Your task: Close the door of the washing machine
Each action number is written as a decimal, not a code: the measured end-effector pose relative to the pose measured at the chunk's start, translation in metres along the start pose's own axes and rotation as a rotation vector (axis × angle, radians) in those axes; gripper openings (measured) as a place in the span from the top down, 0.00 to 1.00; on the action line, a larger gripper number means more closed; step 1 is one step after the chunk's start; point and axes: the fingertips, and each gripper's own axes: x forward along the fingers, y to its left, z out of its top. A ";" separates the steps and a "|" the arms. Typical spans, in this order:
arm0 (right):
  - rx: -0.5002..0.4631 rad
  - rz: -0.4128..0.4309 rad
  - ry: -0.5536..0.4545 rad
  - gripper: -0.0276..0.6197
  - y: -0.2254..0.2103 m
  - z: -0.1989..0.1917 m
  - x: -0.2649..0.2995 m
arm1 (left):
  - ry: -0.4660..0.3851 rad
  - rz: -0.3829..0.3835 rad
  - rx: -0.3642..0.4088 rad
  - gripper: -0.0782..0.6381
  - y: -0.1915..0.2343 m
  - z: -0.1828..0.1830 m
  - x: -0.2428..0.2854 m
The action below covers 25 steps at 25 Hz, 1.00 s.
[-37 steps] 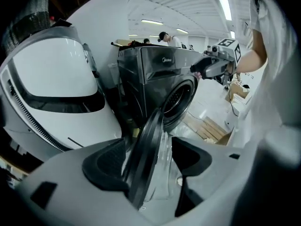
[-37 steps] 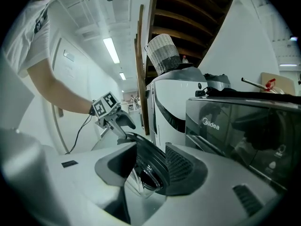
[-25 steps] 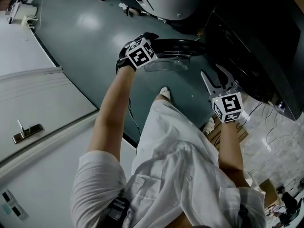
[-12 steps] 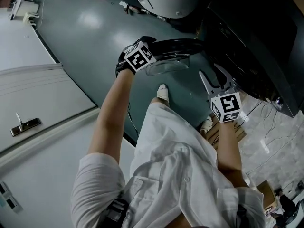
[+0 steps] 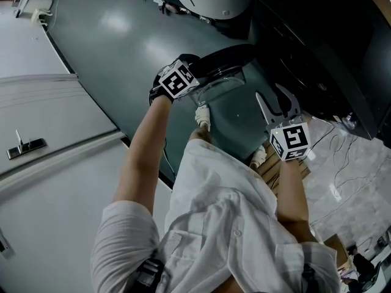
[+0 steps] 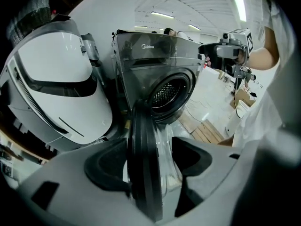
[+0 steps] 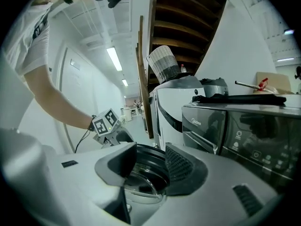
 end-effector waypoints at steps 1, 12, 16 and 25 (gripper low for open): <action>-0.003 0.000 -0.002 0.66 0.000 0.000 -0.007 | -0.005 -0.001 -0.015 0.47 -0.007 -0.001 0.000; -0.032 -0.017 -0.027 0.66 -0.013 0.002 -0.076 | -0.172 -0.018 -0.187 0.47 -0.089 0.029 0.003; -0.038 -0.032 -0.022 0.66 -0.018 0.000 -0.096 | -0.221 -0.011 -0.246 0.45 -0.118 0.041 0.007; -0.027 -0.123 -0.060 0.66 -0.043 0.007 -0.144 | -0.351 -0.012 -0.362 0.45 -0.176 0.087 0.023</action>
